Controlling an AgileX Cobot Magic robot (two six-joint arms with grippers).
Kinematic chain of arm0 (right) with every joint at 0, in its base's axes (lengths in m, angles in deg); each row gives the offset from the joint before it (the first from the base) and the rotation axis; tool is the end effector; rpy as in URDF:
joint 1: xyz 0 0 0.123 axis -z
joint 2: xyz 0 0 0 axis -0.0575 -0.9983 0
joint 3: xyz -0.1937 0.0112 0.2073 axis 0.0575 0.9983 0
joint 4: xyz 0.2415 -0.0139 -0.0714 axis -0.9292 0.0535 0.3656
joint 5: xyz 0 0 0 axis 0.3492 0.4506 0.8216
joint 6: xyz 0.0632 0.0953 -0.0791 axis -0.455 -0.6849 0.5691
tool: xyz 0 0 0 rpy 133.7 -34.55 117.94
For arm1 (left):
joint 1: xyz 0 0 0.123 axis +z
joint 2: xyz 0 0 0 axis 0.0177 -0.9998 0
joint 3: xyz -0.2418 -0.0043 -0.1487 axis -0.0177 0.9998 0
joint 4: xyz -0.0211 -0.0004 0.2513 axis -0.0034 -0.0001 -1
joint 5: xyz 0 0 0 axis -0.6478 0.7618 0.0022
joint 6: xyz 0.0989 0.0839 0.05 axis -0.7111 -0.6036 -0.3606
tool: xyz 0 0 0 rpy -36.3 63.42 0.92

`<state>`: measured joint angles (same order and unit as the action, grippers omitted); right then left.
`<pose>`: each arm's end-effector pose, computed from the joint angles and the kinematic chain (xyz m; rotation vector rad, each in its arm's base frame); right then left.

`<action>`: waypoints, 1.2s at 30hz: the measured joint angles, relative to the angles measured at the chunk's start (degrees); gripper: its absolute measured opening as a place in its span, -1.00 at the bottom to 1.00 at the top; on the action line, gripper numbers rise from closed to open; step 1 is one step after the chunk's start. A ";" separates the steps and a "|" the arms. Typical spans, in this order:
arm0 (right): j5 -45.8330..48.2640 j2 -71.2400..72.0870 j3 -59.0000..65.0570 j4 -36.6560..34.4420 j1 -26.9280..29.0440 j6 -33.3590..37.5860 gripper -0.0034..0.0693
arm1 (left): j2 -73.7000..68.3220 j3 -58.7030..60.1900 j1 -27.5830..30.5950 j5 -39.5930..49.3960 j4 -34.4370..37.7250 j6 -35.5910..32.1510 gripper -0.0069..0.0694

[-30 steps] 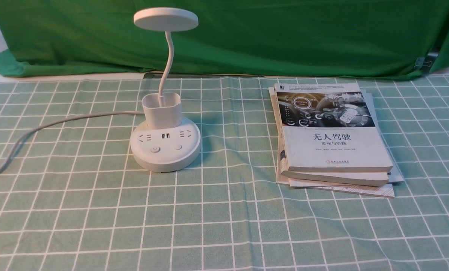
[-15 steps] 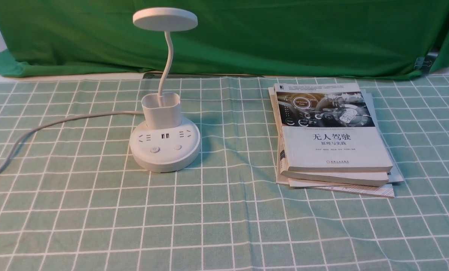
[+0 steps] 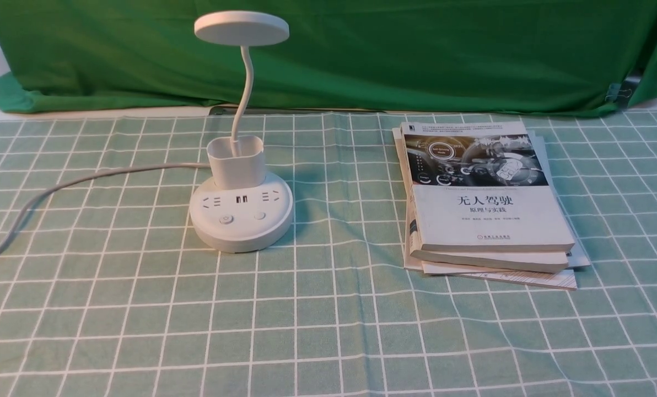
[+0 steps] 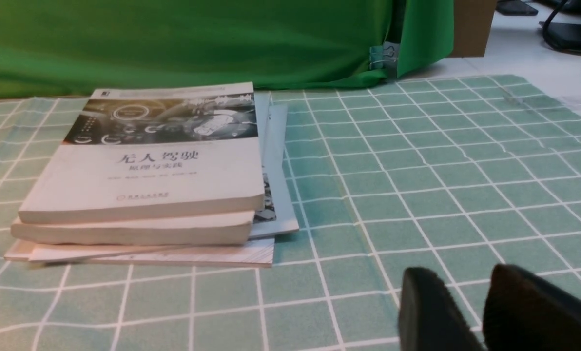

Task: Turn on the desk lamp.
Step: Use the left arm to press the button switch on the lamp holder

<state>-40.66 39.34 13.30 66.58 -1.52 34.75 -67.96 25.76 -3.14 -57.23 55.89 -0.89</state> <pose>0.1047 -0.0057 0.1823 0.0695 1.7133 -0.0126 0.1572 -0.0138 0.2603 -0.4387 1.8040 -0.4684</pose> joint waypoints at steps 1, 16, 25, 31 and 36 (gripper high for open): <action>0.00 0.00 0.00 0.00 0.00 0.00 -0.24 | -3.10 -0.89 -0.55 1.18 3.82 -3.88 -0.81; 0.00 0.00 0.00 0.00 0.00 0.00 -0.24 | -56.95 -35.94 -15.75 20.31 1.38 -15.42 -0.81; -0.06 0.00 0.00 0.00 0.00 0.00 -0.24 | -72.79 -50.56 -22.37 20.51 -14.42 -4.82 -0.81; -0.01 0.00 0.00 0.00 0.00 0.00 -0.24 | -79.64 -54.92 -22.53 16.70 -17.95 -4.07 -0.81; -0.01 0.00 0.00 0.00 0.00 0.00 -0.24 | -82.34 -55.23 -22.65 13.53 -18.33 -4.04 -0.81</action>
<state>-40.67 39.34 13.30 66.58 -1.52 34.75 -150.30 -29.47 -25.79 -43.70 37.57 -4.93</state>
